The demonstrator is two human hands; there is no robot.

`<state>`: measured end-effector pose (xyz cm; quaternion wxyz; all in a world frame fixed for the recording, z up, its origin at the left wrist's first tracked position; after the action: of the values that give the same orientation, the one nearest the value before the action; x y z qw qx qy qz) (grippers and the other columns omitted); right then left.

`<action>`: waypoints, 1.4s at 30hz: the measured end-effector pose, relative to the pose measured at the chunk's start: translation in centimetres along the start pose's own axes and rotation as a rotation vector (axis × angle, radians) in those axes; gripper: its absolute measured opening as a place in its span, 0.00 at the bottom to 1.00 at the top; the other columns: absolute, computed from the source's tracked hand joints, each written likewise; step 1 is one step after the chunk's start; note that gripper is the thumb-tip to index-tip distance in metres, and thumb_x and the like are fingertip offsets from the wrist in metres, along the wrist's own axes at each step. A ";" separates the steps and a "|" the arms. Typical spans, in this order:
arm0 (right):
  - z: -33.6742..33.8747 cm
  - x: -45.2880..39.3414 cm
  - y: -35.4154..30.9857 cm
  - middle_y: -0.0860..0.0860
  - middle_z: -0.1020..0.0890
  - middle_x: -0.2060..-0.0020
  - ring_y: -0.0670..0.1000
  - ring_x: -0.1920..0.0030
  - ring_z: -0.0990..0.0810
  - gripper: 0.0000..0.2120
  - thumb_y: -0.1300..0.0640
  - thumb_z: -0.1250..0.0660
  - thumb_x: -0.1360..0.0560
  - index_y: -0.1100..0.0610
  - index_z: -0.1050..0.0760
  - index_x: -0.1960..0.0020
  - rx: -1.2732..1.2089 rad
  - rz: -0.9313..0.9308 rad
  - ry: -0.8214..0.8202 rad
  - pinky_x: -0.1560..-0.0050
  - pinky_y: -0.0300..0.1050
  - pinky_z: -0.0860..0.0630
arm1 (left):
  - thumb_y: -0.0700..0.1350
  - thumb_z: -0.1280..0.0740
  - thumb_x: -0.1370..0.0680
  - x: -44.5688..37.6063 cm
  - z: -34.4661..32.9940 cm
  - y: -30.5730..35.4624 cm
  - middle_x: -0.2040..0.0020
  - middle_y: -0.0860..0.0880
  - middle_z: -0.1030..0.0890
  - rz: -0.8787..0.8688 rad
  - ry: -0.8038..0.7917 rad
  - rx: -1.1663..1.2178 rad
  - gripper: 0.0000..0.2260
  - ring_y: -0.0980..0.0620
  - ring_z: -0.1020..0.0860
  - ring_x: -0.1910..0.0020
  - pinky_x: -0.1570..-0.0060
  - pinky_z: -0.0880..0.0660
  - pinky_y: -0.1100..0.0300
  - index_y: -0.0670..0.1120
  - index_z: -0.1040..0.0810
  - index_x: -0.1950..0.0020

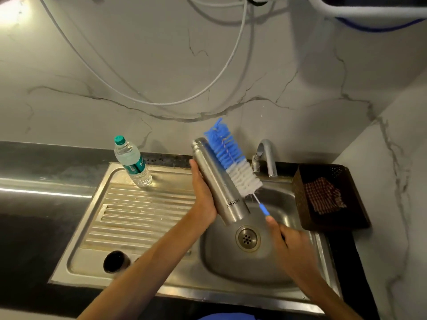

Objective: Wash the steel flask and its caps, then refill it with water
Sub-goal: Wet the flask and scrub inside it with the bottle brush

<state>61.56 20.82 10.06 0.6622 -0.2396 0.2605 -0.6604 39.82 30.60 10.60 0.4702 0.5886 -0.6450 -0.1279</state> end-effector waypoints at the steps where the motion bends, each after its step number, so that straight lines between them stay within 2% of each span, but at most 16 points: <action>1: 0.3 -0.1 0.3 0.47 0.26 0.78 0.48 0.78 0.28 0.24 0.39 0.42 0.17 0.43 0.30 0.71 0.028 0.018 0.012 0.76 0.41 0.35 | 0.73 0.53 0.19 0.4 -0.3 -0.5 0.36 0.42 0.16 0.010 -0.036 -0.013 0.37 0.42 0.16 0.38 0.36 0.22 0.44 0.50 0.23 0.27; 4: 1.6 1.6 2.2 0.48 0.26 0.78 0.48 0.77 0.27 0.22 0.39 0.42 0.18 0.44 0.27 0.68 0.181 0.043 0.007 0.77 0.37 0.36 | 0.75 0.47 0.21 -1.2 0.4 1.0 0.37 0.40 0.16 -0.051 -0.123 -0.053 0.39 0.40 0.16 0.39 0.37 0.21 0.44 0.46 0.22 0.28; 7: 2.2 3.9 3.2 0.49 0.27 0.78 0.50 0.76 0.25 0.23 0.35 0.46 0.18 0.45 0.21 0.59 0.314 0.071 0.006 0.75 0.45 0.32 | 0.70 0.41 0.19 -2.6 1.4 3.3 0.63 0.47 0.19 -0.062 -0.048 -0.025 0.28 0.49 0.19 0.62 0.57 0.20 0.55 0.47 0.20 0.52; 8: 1.7 3.9 3.0 0.48 0.27 0.78 0.50 0.75 0.24 0.25 0.33 0.48 0.18 0.46 0.21 0.58 0.292 0.053 -0.006 0.74 0.46 0.30 | 0.68 0.42 0.17 -2.4 1.3 3.2 0.65 0.49 0.20 -0.041 -0.028 -0.019 0.26 0.50 0.20 0.63 0.59 0.21 0.56 0.47 0.22 0.55; 10: 0.5 2.3 1.5 0.45 0.28 0.79 0.48 0.75 0.25 0.26 0.34 0.48 0.17 0.46 0.22 0.62 0.152 0.003 -0.028 0.74 0.46 0.30 | 0.67 0.46 0.16 -1.2 0.4 1.6 0.53 0.46 0.13 -0.039 -0.072 -0.160 0.28 0.45 0.15 0.51 0.50 0.18 0.51 0.46 0.18 0.46; 13: -0.1 -0.5 -0.2 0.44 0.28 0.79 0.46 0.79 0.29 0.25 0.38 0.43 0.17 0.44 0.32 0.71 -0.010 -0.014 0.039 0.76 0.40 0.37 | 0.69 0.50 0.16 1.1 -0.9 -1.2 0.35 0.46 0.15 0.048 -0.162 -0.199 0.32 0.46 0.16 0.36 0.38 0.21 0.49 0.50 0.22 0.28; 16: 0.7 0.3 1.0 0.46 0.28 0.79 0.47 0.78 0.28 0.25 0.36 0.46 0.16 0.42 0.27 0.67 0.066 0.021 0.028 0.77 0.43 0.34 | 0.71 0.51 0.17 0.3 -0.2 0.8 0.41 0.44 0.13 -0.001 -0.119 -0.189 0.34 0.43 0.14 0.41 0.41 0.20 0.48 0.48 0.19 0.32; 19: 1.0 3.4 1.8 0.46 0.30 0.79 0.49 0.77 0.30 0.28 0.31 0.51 0.18 0.46 0.21 0.60 0.112 0.058 -0.055 0.74 0.42 0.34 | 0.72 0.46 0.19 -1.1 0.6 4.2 0.65 0.47 0.19 -0.089 -0.076 -0.044 0.32 0.50 0.18 0.65 0.60 0.18 0.57 0.47 0.18 0.58; 20: 1.0 3.7 1.4 0.46 0.30 0.78 0.48 0.77 0.30 0.27 0.32 0.51 0.17 0.45 0.22 0.62 0.076 0.043 -0.078 0.74 0.41 0.35 | 0.73 0.44 0.21 -1.1 0.3 4.6 0.66 0.48 0.20 -0.089 -0.113 -0.007 0.31 0.51 0.20 0.67 0.63 0.19 0.58 0.48 0.19 0.59; 24: 0.2 -0.4 -0.6 0.43 0.28 0.79 0.45 0.78 0.31 0.22 0.39 0.41 0.17 0.40 0.28 0.70 -0.063 -0.014 -0.019 0.74 0.42 0.37 | 0.67 0.48 0.16 0.8 -1.0 1.4 0.46 0.43 0.12 -0.049 -0.198 -0.272 0.30 0.46 0.14 0.52 0.54 0.16 0.53 0.48 0.15 0.41; 28: 0.2 -2.1 -0.3 0.45 0.29 0.80 0.46 0.78 0.30 0.27 0.40 0.41 0.17 0.48 0.34 0.73 -0.035 0.014 0.013 0.77 0.38 0.38 | 0.70 0.48 0.17 0.4 -0.9 1.4 0.41 0.44 0.13 0.013 -0.175 -0.267 0.30 0.45 0.13 0.46 0.51 0.17 0.53 0.50 0.19 0.32; 30: -0.2 -0.1 1.5 0.44 0.27 0.79 0.46 0.77 0.28 0.26 0.35 0.44 0.17 0.45 0.29 0.70 0.021 0.026 -0.066 0.76 0.36 0.35 | 0.68 0.45 0.17 -1.3 0.4 3.4 0.48 0.45 0.12 -0.020 -0.115 -0.216 0.28 0.45 0.13 0.50 0.54 0.17 0.54 0.48 0.17 0.40; 33: -1.3 2.3 3.1 0.47 0.27 0.77 0.46 0.76 0.28 0.25 0.27 0.53 0.19 0.39 0.27 0.62 0.069 0.006 -0.132 0.73 0.45 0.29 | 0.58 0.44 0.13 -2.5 2.0 3.8 0.67 0.49 0.18 -0.034 0.067 -0.201 0.22 0.50 0.20 0.62 0.64 0.21 0.60 0.48 0.21 0.59; 38: -1.5 -0.6 -0.1 0.44 0.29 0.79 0.44 0.77 0.30 0.27 0.36 0.44 0.19 0.48 0.31 0.72 -0.101 -0.054 -0.076 0.74 0.41 0.34 | 0.70 0.46 0.17 0.3 0.8 -1.4 0.37 0.44 0.15 0.105 -0.078 -0.159 0.32 0.43 0.16 0.38 0.33 0.23 0.44 0.48 0.19 0.31; 40: -1.1 -0.3 -0.2 0.44 0.29 0.80 0.44 0.78 0.31 0.26 0.37 0.43 0.18 0.46 0.32 0.72 -0.089 -0.040 -0.086 0.75 0.39 0.36 | 0.73 0.43 0.21 0.1 0.7 -0.7 0.35 0.43 0.16 0.086 -0.085 -0.082 0.35 0.42 0.16 0.37 0.32 0.24 0.42 0.49 0.19 0.29; 42: -0.6 1.8 1.1 0.44 0.28 0.78 0.45 0.76 0.29 0.24 0.35 0.44 0.19 0.43 0.28 0.70 -0.017 -0.032 -0.127 0.73 0.37 0.37 | 0.74 0.43 0.22 -1.3 1.3 1.5 0.45 0.44 0.13 0.005 -0.087 -0.037 0.34 0.44 0.14 0.46 0.42 0.20 0.46 0.48 0.16 0.37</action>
<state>61.96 19.05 8.87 0.6648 -0.2906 0.2198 -0.6521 37.76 31.67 10.39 0.4530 0.5721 -0.6637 -0.1642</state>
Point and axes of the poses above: each hand's wrist, its own x-axis away from the middle knuckle, its own z-axis out of the back of the hand, y = z × x, the point moved 3 cm from there along -x, towards the middle knuckle
